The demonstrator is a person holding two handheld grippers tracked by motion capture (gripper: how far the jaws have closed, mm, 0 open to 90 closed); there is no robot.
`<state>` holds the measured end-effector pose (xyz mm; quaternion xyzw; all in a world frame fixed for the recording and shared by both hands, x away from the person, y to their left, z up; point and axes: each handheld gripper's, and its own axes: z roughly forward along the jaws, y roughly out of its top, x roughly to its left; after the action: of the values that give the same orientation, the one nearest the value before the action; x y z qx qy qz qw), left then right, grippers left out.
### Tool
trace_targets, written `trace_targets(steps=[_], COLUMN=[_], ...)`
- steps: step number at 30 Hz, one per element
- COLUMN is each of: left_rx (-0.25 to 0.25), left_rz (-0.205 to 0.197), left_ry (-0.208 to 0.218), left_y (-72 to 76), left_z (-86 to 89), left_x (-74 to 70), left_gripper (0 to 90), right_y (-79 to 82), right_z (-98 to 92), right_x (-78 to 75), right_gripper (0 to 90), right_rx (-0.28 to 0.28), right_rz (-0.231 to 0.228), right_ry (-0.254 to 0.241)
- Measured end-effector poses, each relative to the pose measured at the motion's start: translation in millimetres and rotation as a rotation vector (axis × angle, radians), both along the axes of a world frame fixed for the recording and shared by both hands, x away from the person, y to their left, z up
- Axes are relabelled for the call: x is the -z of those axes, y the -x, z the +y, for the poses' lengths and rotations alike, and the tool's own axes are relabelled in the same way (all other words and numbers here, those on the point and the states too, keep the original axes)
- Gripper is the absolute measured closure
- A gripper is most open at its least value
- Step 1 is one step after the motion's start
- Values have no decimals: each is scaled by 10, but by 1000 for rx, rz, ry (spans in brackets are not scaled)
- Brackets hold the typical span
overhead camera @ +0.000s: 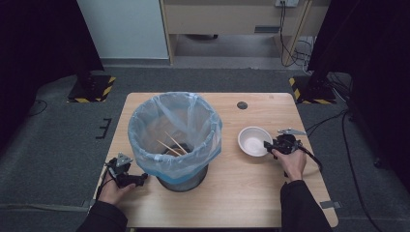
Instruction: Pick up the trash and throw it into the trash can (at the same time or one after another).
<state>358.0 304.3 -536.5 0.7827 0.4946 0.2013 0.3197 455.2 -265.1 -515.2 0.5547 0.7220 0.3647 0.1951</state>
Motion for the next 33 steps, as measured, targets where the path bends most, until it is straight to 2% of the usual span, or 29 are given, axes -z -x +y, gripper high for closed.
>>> trace_targets(steps=[7,14,25,33], left_rx=[0,0,0,0], left_rz=[0,0,0,0], left_ry=[0,0,0,0], left_y=[0,0,0,0], left_z=[0,0,0,0], left_x=[0,0,0,0], left_gripper=[0,0,0,0], right_y=[19,44,106,149], right_z=[44,101,141,95], right_x=[-32,-143,-445,-614], right_gripper=[729,802,839,839], right_rx=[-20,-33,-44,-21], right_rz=[12,-21,-93,-148], right_ry=[25,1,-6,-45])
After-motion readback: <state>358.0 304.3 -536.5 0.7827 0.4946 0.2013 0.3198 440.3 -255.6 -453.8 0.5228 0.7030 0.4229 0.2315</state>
